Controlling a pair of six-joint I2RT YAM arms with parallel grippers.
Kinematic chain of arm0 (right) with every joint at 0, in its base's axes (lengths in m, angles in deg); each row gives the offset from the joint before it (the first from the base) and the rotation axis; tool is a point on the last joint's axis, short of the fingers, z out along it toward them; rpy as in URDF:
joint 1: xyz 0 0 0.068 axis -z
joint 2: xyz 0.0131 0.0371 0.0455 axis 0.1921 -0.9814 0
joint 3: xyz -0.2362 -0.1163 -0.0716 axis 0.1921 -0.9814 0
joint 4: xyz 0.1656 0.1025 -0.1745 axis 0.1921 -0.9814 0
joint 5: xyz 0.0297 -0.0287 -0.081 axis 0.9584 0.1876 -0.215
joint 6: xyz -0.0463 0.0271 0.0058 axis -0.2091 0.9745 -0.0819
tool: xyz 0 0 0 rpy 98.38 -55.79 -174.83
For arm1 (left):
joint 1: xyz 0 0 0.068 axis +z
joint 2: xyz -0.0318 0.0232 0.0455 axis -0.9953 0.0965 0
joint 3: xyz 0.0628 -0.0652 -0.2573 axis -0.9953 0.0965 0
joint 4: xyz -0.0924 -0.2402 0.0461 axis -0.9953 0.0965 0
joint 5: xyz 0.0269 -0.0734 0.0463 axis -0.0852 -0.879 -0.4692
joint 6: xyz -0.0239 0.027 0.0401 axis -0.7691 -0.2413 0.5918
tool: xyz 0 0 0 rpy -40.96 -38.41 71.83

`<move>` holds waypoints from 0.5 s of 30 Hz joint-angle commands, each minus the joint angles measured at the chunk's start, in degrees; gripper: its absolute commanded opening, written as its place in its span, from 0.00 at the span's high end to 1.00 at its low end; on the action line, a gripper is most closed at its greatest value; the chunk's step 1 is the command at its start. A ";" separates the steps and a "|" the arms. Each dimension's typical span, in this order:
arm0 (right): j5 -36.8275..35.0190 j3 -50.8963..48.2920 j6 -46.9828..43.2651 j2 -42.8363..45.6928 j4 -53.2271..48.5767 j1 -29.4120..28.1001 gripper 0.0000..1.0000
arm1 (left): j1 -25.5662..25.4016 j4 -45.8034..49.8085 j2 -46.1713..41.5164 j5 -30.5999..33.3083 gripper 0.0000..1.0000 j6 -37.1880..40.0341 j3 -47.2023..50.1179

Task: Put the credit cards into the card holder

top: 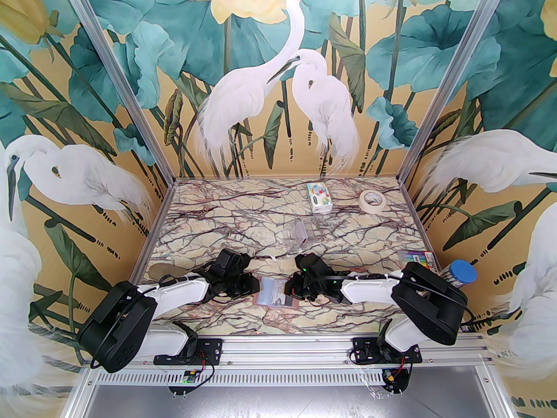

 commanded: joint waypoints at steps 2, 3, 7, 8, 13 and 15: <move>-0.69 -0.86 -1.10 -1.34 -2.27 -0.45 1.00 | -0.74 1.75 2.02 2.30 0.85 0.71 0.69; -0.69 -0.81 -1.20 -1.34 -2.12 -0.47 1.00 | -0.74 1.79 1.96 2.30 0.85 0.71 0.71; -0.69 -0.85 -1.30 -1.42 -1.80 -0.47 1.00 | -0.80 1.80 2.00 2.30 0.85 0.71 0.71; -0.60 -0.86 -1.27 -1.42 -1.75 -0.46 1.00 | -0.82 1.77 2.05 2.30 0.85 0.70 0.71; -0.51 -0.59 -1.45 -1.93 -1.66 -0.47 1.00 | -0.82 1.65 2.38 2.28 0.85 0.64 0.52; -0.29 -0.51 -1.40 -2.32 -1.44 -0.47 1.00 | -0.81 1.66 2.52 2.30 0.85 0.68 0.45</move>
